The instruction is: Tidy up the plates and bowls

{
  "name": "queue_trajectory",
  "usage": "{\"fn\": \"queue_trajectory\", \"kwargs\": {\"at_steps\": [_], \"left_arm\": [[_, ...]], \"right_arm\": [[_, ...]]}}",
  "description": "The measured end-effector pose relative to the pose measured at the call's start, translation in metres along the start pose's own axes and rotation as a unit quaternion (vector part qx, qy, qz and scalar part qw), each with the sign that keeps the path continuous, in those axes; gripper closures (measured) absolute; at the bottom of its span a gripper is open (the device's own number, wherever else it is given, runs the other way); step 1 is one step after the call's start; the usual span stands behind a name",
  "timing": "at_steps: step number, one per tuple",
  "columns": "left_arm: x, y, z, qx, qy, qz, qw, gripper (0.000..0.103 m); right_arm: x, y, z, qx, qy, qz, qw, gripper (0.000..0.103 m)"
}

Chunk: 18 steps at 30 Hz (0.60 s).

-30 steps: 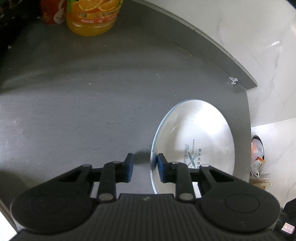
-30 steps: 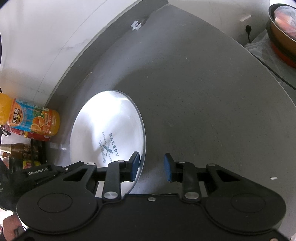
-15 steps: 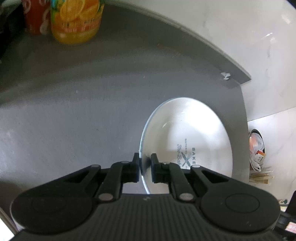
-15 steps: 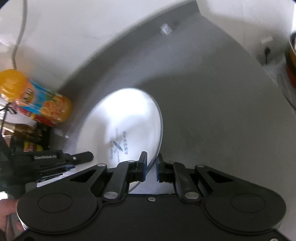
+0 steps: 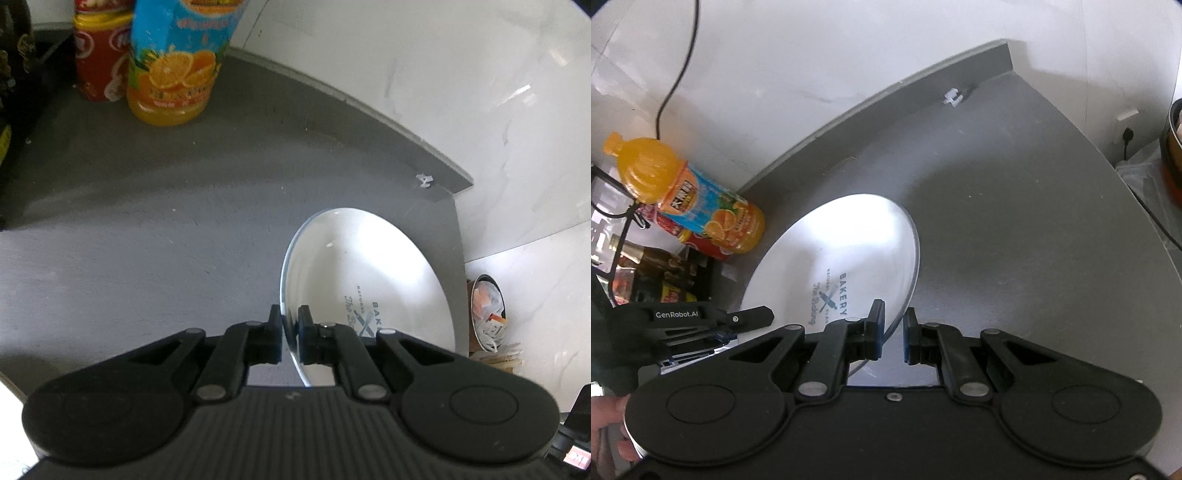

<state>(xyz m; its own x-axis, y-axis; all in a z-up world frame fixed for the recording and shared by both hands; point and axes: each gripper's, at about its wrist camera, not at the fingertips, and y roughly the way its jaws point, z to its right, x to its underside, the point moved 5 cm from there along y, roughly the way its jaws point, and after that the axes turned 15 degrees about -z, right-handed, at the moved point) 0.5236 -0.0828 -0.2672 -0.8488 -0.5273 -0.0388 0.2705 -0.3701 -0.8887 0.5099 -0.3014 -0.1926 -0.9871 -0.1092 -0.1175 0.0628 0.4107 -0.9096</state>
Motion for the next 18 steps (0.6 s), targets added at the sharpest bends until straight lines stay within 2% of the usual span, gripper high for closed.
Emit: {"fn": "queue_trajectory", "kwargs": {"at_steps": [8,18], "left_arm": [[0.017,-0.028,-0.013,0.01,-0.009,0.019,0.9997,0.098],[0.047,-0.066,-0.032,0.025,-0.047,0.058,0.9969,0.099]], "right_arm": [[0.012,-0.01,-0.021,-0.012,-0.015,0.01,1.0,0.094],[0.027,-0.023,-0.051,-0.029,-0.057,0.013,0.998,0.094]]}}
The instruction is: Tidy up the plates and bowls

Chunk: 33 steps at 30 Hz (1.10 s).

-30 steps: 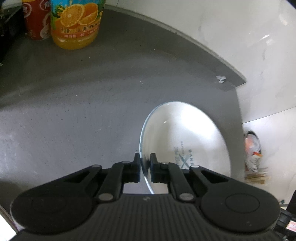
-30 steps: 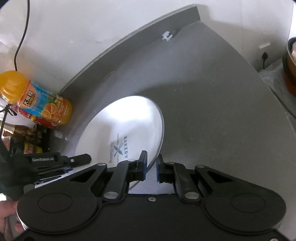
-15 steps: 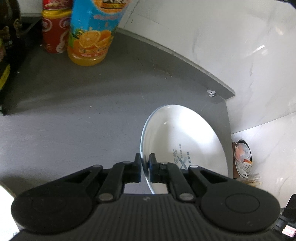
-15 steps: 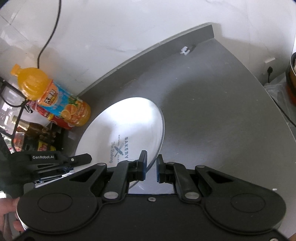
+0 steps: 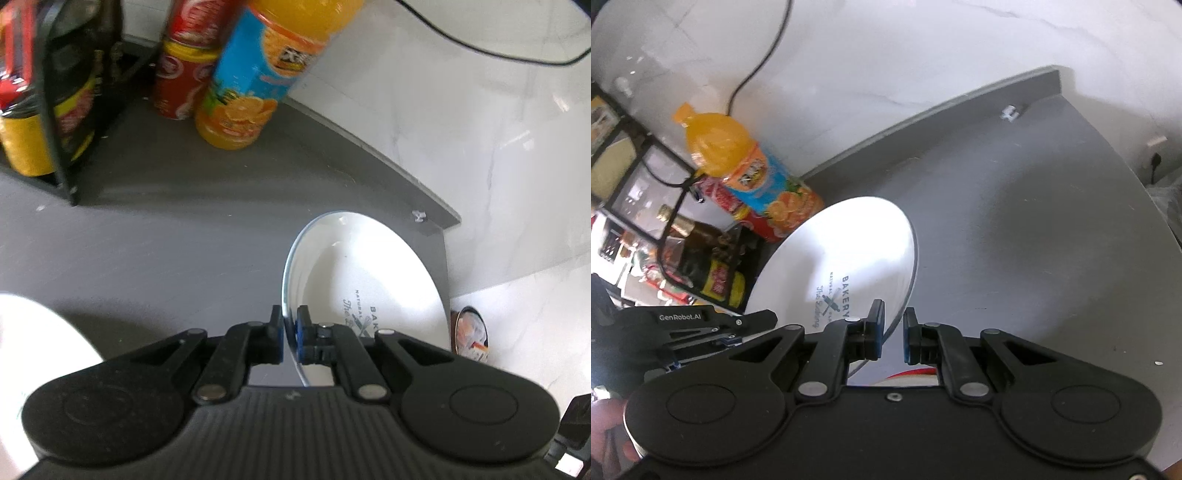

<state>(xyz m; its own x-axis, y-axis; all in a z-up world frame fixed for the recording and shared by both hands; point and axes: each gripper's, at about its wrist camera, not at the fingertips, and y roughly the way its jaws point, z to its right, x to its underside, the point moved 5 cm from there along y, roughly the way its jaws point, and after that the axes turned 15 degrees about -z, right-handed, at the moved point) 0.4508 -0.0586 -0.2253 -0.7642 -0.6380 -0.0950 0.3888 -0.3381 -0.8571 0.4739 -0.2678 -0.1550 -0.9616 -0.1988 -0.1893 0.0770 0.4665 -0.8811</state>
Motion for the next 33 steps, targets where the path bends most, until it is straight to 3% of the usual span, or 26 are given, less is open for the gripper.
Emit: {"fn": "queue_trajectory", "kwargs": {"at_steps": [10,16,33], "left_arm": [[0.028,-0.035,-0.024,0.005,-0.027,0.025,0.9993,0.099],[0.028,-0.054,-0.046,0.012,-0.03,0.03,0.999,0.099],[0.023,-0.097,-0.127,0.025,-0.016,0.003,0.9996,0.099]], "right_arm": [[0.02,-0.003,-0.026,-0.013,-0.023,-0.002,1.0,0.094],[0.033,0.003,-0.049,-0.007,-0.032,0.003,0.999,0.094],[0.078,0.034,-0.117,0.016,-0.014,0.006,1.0,0.094]]}}
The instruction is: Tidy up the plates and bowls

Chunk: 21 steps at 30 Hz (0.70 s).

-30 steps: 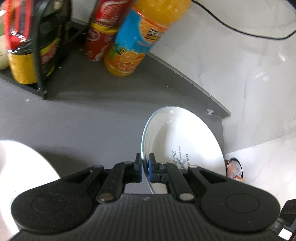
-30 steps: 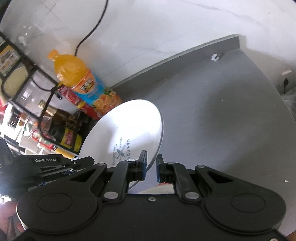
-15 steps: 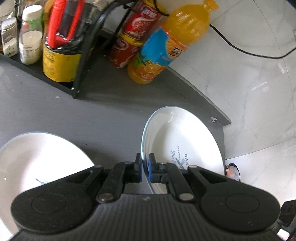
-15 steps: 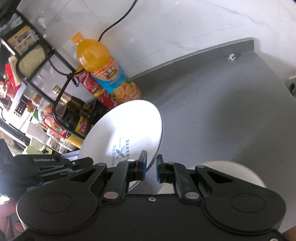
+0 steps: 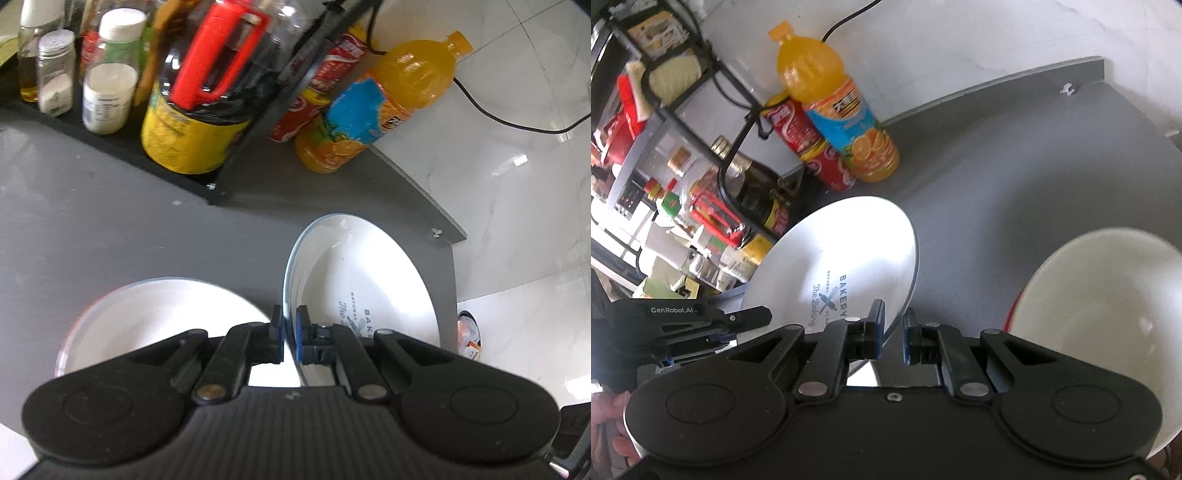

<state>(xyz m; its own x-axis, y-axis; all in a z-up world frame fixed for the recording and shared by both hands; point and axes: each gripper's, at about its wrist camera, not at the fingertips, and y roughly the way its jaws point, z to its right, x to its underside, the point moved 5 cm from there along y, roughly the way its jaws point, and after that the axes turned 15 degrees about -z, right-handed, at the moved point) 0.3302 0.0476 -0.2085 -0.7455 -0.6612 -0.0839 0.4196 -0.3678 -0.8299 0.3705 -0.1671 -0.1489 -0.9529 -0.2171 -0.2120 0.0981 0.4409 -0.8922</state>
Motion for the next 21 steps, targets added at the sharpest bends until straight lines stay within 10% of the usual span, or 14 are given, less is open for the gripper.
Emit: {"fn": "queue_trajectory", "kwargs": {"at_steps": [21], "left_arm": [[0.027,-0.008,-0.078,-0.016,0.012,-0.034,0.9992,0.1]], "right_arm": [[0.066,0.031,-0.042,0.015,0.024,-0.017,0.999,0.093]]}}
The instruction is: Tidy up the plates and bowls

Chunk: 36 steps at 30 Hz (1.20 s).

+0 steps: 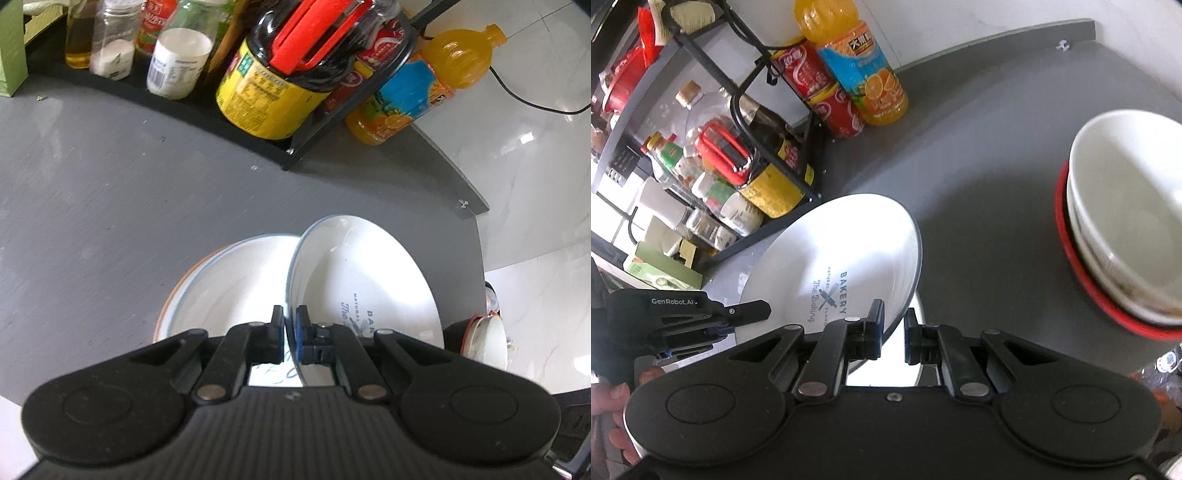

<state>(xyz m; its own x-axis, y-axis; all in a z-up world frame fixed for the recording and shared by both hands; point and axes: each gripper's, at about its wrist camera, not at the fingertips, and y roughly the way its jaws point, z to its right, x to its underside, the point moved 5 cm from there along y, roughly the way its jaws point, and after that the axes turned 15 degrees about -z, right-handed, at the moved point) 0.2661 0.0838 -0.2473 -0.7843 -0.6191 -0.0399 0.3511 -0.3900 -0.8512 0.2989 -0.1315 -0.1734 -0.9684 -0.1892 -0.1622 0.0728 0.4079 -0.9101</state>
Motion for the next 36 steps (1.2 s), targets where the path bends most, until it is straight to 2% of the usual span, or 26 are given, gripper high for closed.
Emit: {"fn": "queue_trajectory", "kwargs": {"at_steps": [16,21,34,36], "left_arm": [[0.008,0.007,-0.036,-0.013,-0.014,-0.021,0.9996,0.099],[0.005,0.009,-0.039,-0.019,-0.005,-0.029,0.9994,0.099],[0.006,0.018,-0.03,-0.075,0.042,-0.05,0.9951,0.095],[0.003,0.016,-0.026,-0.1,0.053,-0.038,0.9928,0.095]], "right_arm": [[0.019,0.016,-0.013,0.016,0.003,-0.02,1.0,0.093],[0.02,0.02,-0.014,0.022,0.003,-0.026,0.999,0.093],[0.023,0.023,-0.015,0.046,-0.002,-0.037,0.998,0.093],[0.024,0.025,-0.015,0.058,-0.003,-0.038,0.998,0.094]]}}
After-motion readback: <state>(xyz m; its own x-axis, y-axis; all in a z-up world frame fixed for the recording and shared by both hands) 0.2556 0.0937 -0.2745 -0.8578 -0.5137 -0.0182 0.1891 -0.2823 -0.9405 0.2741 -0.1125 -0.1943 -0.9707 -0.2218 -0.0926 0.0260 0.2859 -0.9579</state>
